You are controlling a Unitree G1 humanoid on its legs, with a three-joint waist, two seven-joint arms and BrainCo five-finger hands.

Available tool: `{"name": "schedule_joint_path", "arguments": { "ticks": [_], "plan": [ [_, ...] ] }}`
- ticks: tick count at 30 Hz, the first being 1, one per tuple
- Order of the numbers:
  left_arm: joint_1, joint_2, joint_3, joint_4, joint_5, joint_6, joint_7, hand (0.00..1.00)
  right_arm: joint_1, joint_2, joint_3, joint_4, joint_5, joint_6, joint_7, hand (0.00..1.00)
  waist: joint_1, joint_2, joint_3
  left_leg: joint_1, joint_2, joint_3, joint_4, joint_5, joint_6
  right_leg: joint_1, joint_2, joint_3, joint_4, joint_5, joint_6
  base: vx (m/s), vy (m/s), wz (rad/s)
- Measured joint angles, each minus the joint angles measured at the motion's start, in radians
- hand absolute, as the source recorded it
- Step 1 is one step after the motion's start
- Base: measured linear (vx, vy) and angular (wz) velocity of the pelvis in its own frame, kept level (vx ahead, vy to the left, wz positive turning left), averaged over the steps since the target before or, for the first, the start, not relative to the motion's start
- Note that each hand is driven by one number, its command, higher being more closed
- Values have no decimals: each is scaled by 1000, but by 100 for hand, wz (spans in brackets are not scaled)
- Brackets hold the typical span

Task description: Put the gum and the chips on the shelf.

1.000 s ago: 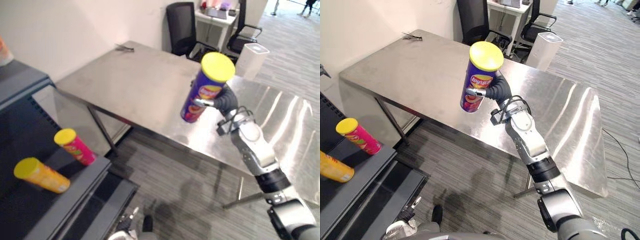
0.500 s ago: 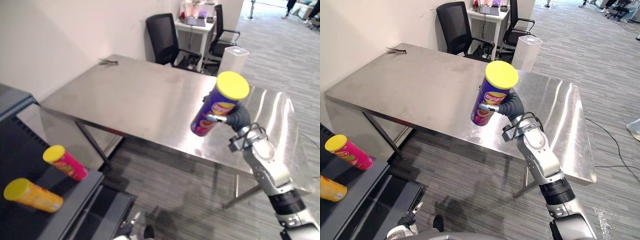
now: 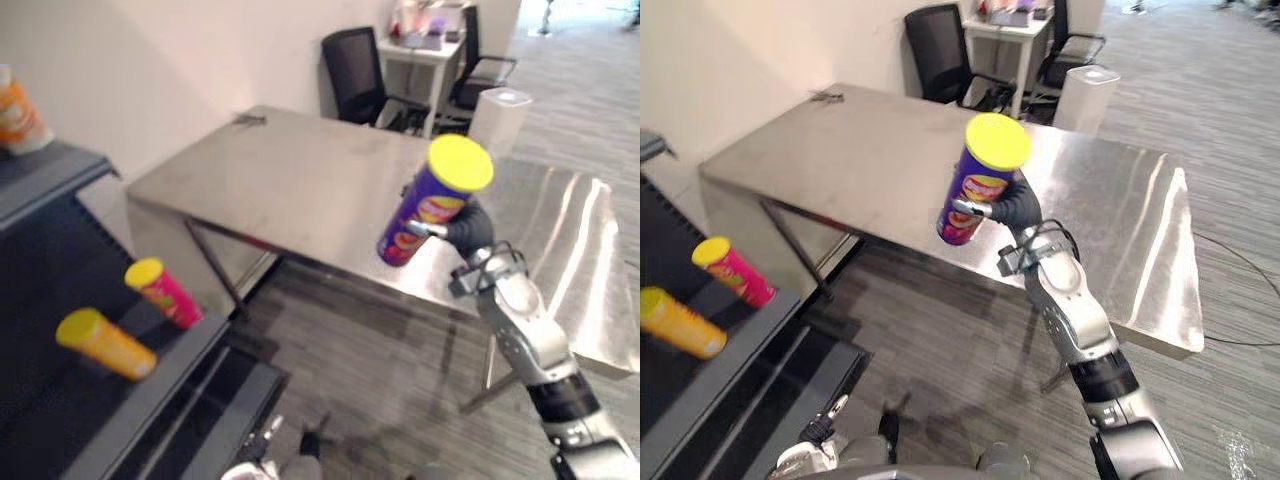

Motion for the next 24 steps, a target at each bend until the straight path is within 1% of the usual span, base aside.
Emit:
{"name": "schedule_joint_path", "arguments": {
  "ticks": [1, 2, 3, 4, 5, 6, 8, 10, 11, 12, 13, 14, 15, 16, 18, 19, 20, 22, 24],
  "plan": [
    [-1, 0, 5, -8, -5, -3, -4, 0, -9, -1, 0, 9, -1, 0, 0, 100, 11, -2, 8, -5, 20, 44, -51, -63, 21, 2, -8, -54, -26, 3, -24, -284, -173, 110],
    [-3, 3, 18, -16, -12, -4, -8, 0, -10, -1, -8, 12, -1, 0, 1, 100, 11, -19, 18, -25, 25, 96, -17, -68, 61, 3, -24, -96, -45, 10, -46, -251, -153, 141],
    [-3, 8, 36, -37, -26, -9, -14, 0, -11, 5, -41, 15, -2, 0, -1, 100, 9, -39, 33, -68, 28, 196, 97, -52, 133, 10, -59, -161, -58, 20, -63, -182, -138, 148],
    [-2, 9, 49, -39, -33, -9, -19, 0, -11, 10, -68, 14, -2, 0, -3, 100, 7, -39, 37, -81, 43, 268, 188, -58, 140, 24, -72, -216, -76, 29, -76, -186, -206, 181],
    [5, 6, 62, -39, -32, -9, -26, 0, -11, 20, -110, 14, -2, -2, -6, 100, -2, -44, 40, -71, 75, 342, 291, -83, 145, 40, -81, -285, -94, 36, -85, -147, -183, 165],
    [12, 5, 70, -38, -32, -8, -29, 0, -11, 29, -144, 11, -4, -6, -11, 100, -8, -27, 34, -44, 102, 374, 351, -121, 143, 51, -86, -331, -103, 39, -87, -165, -156, 158],
    [21, 4, 79, -32, -31, -5, -34, 0, -11, 35, -210, -4, -9, -17, -40, 100, -14, -24, 33, 53, 164, 418, 437, -192, 120, 60, -106, -423, -104, 42, -90, -150, -71, 137],
    [22, -3, 84, -14, -28, -2, -38, 0, -12, 35, -249, -6, -21, -29, -56, 100, -18, -18, 30, 133, 188, 420, 445, -205, 107, 57, -120, -471, -106, 46, -86, -140, -1, 103],
    [23, -13, 99, 0, -27, 3, -41, 0, -11, 35, -273, -6, -38, -31, -71, 100, -23, -9, 25, 197, 201, 415, 428, -206, 100, 53, -127, -503, -107, 50, -83, -196, 90, 104],
    [26, -27, 112, 10, -25, 6, -41, 0, -10, 36, -296, -6, -43, -33, -79, 100, -30, 5, 15, 241, 198, 399, 390, -200, 93, 44, -135, -536, -107, 57, -80, -175, 126, 103],
    [27, -33, 112, 14, -21, 7, -42, 0, -10, 35, -310, -6, -43, -35, -82, 100, -34, 14, 8, 254, 191, 389, 359, -192, 82, 32, -137, -549, -106, 62, -79, -206, 203, 118],
    [24, -40, 112, 27, -1, 13, -44, 0, -8, 42, -347, -7, -43, -38, -95, 100, -47, 23, 0, 268, 165, 391, 229, -207, 57, 5, -159, -581, -94, 75, -79, -150, 170, 97],
    [22, -41, 112, 29, 8, 14, -44, 0, -5, 45, -360, -7, -43, -37, -100, 100, -51, 24, 0, 267, 157, 392, 192, -206, 54, -2, -168, -597, -90, 82, -80, -179, 199, 109],
    [18, -40, 115, 32, 12, 16, -44, 0, 3, 49, -383, -7, -44, -36, -111, 100, -53, 24, 0, 261, 148, 400, 141, -208, 52, -10, -192, -627, -82, 98, -81, -158, 193, 72],
    [18, -41, 116, 32, 25, 17, -44, 0, 27, 55, -420, -7, -44, -36, -117, 100, -61, 25, -1, 252, 131, 434, 108, -211, 45, -3, -226, -669, -73, 131, -66, -132, 236, 86],
    [18, -40, 115, 31, 58, 17, -44, 0, 44, 56, -439, -7, -48, -36, -125, 100, -66, 26, -1, 253, 121, 448, 90, -217, 30, 4, -243, -679, -69, 146, -64, -82, 199, 73],
    [19, -40, 115, 32, 63, 17, -44, 0, 53, 58, -448, -7, -55, -36, -130, 100, -66, 26, -1, 259, 115, 449, 77, -221, 24, 7, -249, -679, -68, 154, -61, -82, 204, 47],
    [19, -33, 114, 33, 96, 17, -46, 0, 70, 83, -468, -7, -87, -36, -150, 100, -66, 22, -1, 268, 89, 448, 51, -232, 7, 11, -277, -673, -66, 194, -61, -117, 264, 22],
    [19, -27, 112, 33, 98, 17, -48, 0, 91, 87, -469, -7, -117, -36, -157, 100, -65, 16, -2, 266, 64, 448, 48, -233, 7, 12, -287, -664, -80, 224, -49, -92, 150, 13]
  ]
}}
